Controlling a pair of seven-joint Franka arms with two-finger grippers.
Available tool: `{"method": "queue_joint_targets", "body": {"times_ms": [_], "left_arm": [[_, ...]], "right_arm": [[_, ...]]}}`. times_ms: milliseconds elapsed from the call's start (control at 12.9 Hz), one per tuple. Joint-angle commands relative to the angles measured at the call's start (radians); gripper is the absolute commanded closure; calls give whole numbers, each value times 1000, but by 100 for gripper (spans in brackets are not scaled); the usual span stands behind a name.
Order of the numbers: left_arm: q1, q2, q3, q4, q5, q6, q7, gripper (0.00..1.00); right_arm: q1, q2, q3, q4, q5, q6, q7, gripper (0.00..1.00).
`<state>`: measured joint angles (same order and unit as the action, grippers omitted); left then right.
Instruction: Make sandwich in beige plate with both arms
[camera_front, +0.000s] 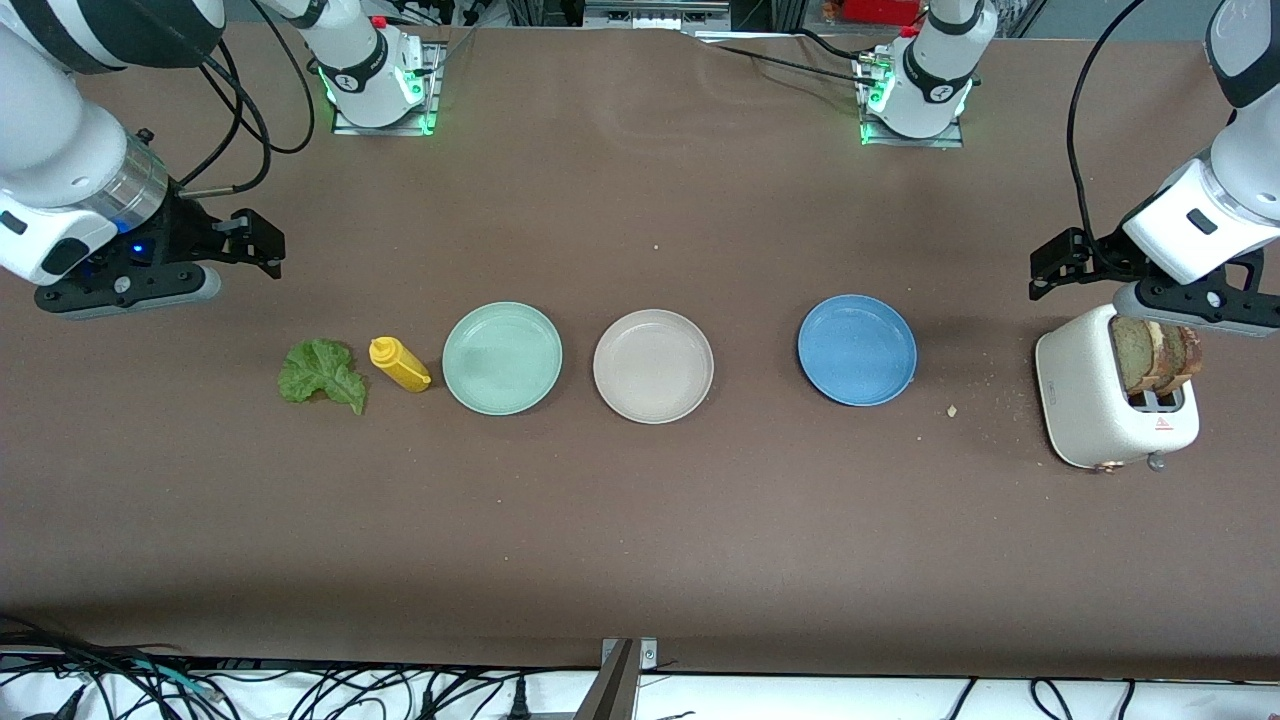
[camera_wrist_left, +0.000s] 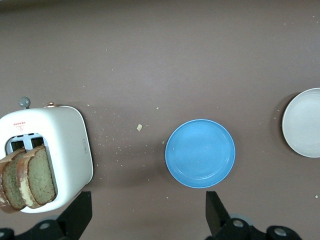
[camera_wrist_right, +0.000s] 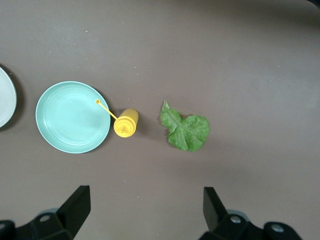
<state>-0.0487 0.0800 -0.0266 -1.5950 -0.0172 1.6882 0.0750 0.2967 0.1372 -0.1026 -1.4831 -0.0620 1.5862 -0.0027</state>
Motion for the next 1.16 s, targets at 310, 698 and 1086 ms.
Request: {"method": "queue_joint_targets", "body": {"times_ms": [310,698,1086], "left_arm": [[6,11,-6,26,26,-10,-3,0],[6,9,-6,24,26,-12,-3,0],[7,9,-6,24,26,-18,-3,0]], "right_arm": [[-5,-7,-5,1,8,-9,15,0],[-7,-8,-15,1,44,-11,10,0],[-8,-8,-26,1,48,-12,-17,0]]}}
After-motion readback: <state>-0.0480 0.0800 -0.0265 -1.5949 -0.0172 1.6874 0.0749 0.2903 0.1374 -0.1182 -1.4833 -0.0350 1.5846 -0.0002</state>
